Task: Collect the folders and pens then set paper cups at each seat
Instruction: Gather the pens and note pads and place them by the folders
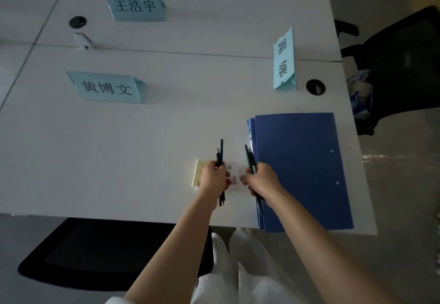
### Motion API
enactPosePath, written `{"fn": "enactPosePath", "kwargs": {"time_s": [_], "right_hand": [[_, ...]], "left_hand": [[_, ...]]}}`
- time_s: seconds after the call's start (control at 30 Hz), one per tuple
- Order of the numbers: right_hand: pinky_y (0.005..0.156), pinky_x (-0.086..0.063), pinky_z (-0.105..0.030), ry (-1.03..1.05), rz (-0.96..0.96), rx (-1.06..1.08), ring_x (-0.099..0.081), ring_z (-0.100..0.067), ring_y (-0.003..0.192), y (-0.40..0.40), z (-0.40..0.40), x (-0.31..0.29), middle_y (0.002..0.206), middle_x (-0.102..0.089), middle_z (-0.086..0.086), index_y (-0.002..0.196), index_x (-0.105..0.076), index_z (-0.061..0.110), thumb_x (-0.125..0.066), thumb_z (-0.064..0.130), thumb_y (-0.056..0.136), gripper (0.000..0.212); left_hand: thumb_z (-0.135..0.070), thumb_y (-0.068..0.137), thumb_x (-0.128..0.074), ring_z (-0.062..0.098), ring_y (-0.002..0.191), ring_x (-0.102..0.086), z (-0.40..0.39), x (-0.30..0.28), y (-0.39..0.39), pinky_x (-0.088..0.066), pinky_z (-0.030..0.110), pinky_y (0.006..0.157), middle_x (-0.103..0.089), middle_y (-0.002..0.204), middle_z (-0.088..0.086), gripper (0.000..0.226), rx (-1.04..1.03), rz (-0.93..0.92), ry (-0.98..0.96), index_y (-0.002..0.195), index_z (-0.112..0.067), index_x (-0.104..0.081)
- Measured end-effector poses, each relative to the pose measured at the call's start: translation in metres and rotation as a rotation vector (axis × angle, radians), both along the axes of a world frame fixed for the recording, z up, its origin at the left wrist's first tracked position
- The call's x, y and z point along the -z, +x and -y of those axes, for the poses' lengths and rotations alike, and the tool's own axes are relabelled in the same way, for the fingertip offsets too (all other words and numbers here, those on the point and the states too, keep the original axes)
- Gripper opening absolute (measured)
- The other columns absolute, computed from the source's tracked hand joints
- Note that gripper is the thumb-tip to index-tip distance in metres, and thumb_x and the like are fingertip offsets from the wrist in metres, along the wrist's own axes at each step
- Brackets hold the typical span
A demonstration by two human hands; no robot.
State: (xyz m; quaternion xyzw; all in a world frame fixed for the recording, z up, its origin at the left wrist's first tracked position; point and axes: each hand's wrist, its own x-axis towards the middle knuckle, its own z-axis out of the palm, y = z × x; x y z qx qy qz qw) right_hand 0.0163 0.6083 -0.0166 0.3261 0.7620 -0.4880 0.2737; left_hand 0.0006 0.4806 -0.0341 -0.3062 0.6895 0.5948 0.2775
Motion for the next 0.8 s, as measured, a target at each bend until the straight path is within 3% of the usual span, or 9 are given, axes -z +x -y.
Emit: {"fn": "enactPosePath", "kwargs": {"time_s": [0.13, 0.23, 0.33, 0.43, 0.5, 0.57, 0.63, 0.7, 0.8], "right_hand": [[0.072, -0.060, -0.042, 0.170, -0.015, -0.100, -0.067, -0.030, 0.083, -0.003, -0.007, 0.003, 0.095, -0.063, -0.016, 0.099, -0.054, 0.003, -0.053, 0.001, 0.084, 0.015], [0.060, -0.055, -0.030, 0.219, -0.022, -0.135, -0.063, -0.022, 0.076, -0.006, -0.009, 0.003, 0.095, -0.064, -0.014, 0.101, -0.056, 0.001, -0.052, 0.000, 0.086, 0.015], [0.052, -0.041, -0.022, 0.223, -0.046, -0.158, -0.051, -0.016, 0.070, -0.006, -0.011, 0.000, 0.091, -0.055, -0.009, 0.105, -0.053, 0.000, -0.051, -0.001, 0.088, 0.017], [0.054, -0.042, -0.023, 0.184, -0.074, -0.148, -0.055, -0.019, 0.074, -0.004, -0.013, -0.002, 0.093, -0.056, -0.011, 0.108, -0.053, 0.002, -0.047, 0.001, 0.090, 0.018], [0.048, -0.037, -0.021, 0.172, -0.077, -0.151, -0.050, -0.018, 0.061, -0.001, -0.014, -0.004, 0.080, -0.053, -0.011, 0.093, -0.053, 0.007, -0.045, 0.000, 0.088, 0.012], [0.048, -0.036, -0.027, 0.168, -0.088, -0.164, -0.045, -0.025, 0.058, 0.004, -0.019, -0.008, 0.076, -0.055, -0.025, 0.085, -0.053, -0.004, -0.042, -0.001, 0.084, 0.012], [0.062, -0.052, -0.044, 0.156, -0.115, -0.173, -0.059, -0.046, 0.080, 0.010, -0.025, -0.013, 0.102, -0.063, -0.033, 0.105, -0.056, -0.014, -0.043, 0.001, 0.085, 0.029], [0.083, -0.052, -0.049, 0.146, -0.128, -0.183, -0.060, -0.043, 0.103, 0.018, -0.035, -0.017, 0.113, -0.062, -0.029, 0.114, -0.056, -0.009, -0.045, 0.005, 0.088, 0.033], [0.083, -0.055, -0.044, 0.098, -0.142, -0.166, -0.066, -0.032, 0.094, 0.032, -0.053, -0.015, 0.101, -0.068, -0.017, 0.114, -0.060, 0.003, -0.046, 0.016, 0.092, 0.029]], "left_hand": [[0.002, 0.094, -0.043, 0.021, 0.064, -0.059, -0.028, 0.004, -0.006, -0.054, 0.034, 0.063, -0.058, 0.083, 0.011, 0.020, 0.030, 0.104, 0.083, 0.108, -0.005, -0.055], [0.002, 0.092, -0.044, 0.023, 0.070, -0.063, -0.036, 0.012, -0.005, -0.056, 0.038, 0.073, -0.060, 0.086, 0.010, 0.018, 0.041, 0.127, 0.039, 0.103, -0.007, -0.055], [0.003, 0.084, -0.045, 0.026, 0.070, -0.060, -0.041, 0.014, -0.003, -0.050, 0.037, 0.066, -0.061, 0.080, 0.013, 0.019, 0.105, 0.123, -0.033, 0.085, -0.007, -0.061], [0.001, 0.077, -0.043, 0.023, 0.067, -0.049, -0.044, 0.011, 0.002, -0.042, 0.036, 0.062, -0.050, 0.070, 0.012, 0.018, 0.133, 0.125, -0.072, 0.074, -0.008, -0.059], [-0.002, 0.077, -0.042, 0.021, 0.065, -0.046, -0.046, 0.008, 0.006, -0.038, 0.032, 0.060, -0.048, 0.071, 0.011, 0.015, 0.121, 0.106, -0.088, 0.077, -0.010, -0.054], [-0.003, 0.079, -0.041, 0.017, 0.059, -0.042, -0.049, 0.005, 0.011, -0.035, 0.028, 0.056, -0.045, 0.070, 0.007, 0.012, 0.122, 0.076, -0.105, 0.078, -0.010, -0.050], [-0.006, 0.082, -0.041, 0.016, 0.061, -0.040, -0.050, 0.003, 0.015, -0.036, 0.030, 0.058, -0.044, 0.071, 0.006, 0.013, 0.113, 0.046, -0.117, 0.075, -0.012, -0.050], [-0.010, 0.085, -0.046, 0.019, 0.071, -0.047, -0.048, 0.002, 0.021, -0.047, 0.035, 0.068, -0.051, 0.077, 0.004, 0.015, 0.097, 0.010, -0.119, 0.081, -0.013, -0.060], [-0.010, 0.089, -0.052, 0.019, 0.086, -0.057, -0.040, -0.005, 0.030, -0.052, 0.038, 0.086, -0.061, 0.091, 0.003, 0.024, 0.080, -0.013, -0.093, 0.108, -0.015, -0.066]]}}
